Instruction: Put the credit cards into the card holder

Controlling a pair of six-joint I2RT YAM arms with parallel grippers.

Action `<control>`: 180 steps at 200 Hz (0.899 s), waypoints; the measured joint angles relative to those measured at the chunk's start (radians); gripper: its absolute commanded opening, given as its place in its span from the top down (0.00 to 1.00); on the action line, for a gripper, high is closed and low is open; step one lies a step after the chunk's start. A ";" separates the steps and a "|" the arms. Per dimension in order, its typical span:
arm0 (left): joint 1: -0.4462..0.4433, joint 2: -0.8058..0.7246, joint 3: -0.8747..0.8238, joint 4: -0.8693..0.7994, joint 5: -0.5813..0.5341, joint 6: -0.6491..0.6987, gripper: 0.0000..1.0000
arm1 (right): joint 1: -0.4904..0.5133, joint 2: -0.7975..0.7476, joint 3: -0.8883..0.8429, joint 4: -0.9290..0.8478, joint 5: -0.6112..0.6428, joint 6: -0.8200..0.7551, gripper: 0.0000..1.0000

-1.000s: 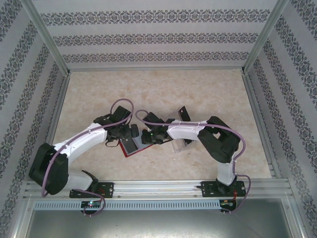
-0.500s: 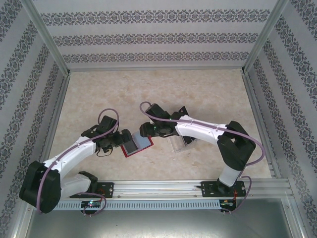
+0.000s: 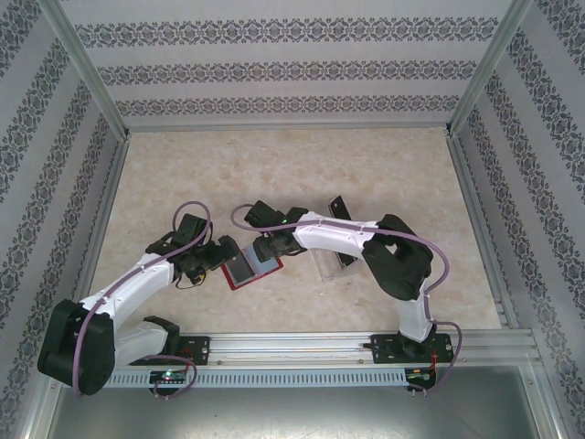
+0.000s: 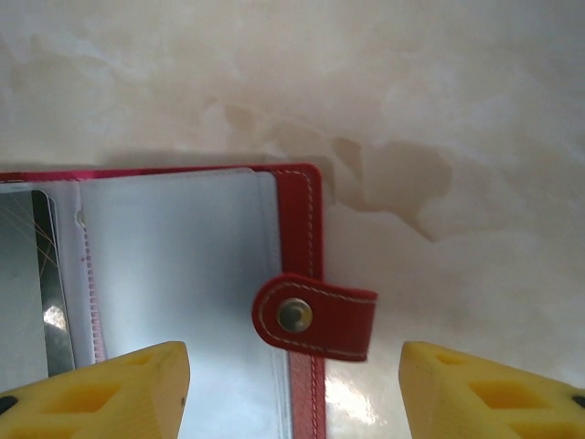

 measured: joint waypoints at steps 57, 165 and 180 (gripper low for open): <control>0.000 0.000 -0.011 0.015 0.008 -0.007 0.00 | 0.001 0.084 0.054 -0.051 0.077 -0.033 0.64; 0.000 0.061 -0.015 0.058 0.048 -0.002 0.00 | 0.000 0.051 -0.007 -0.050 0.092 -0.013 0.96; 0.000 0.081 -0.016 0.068 0.056 0.002 0.00 | -0.001 0.028 -0.043 -0.046 0.086 0.003 0.97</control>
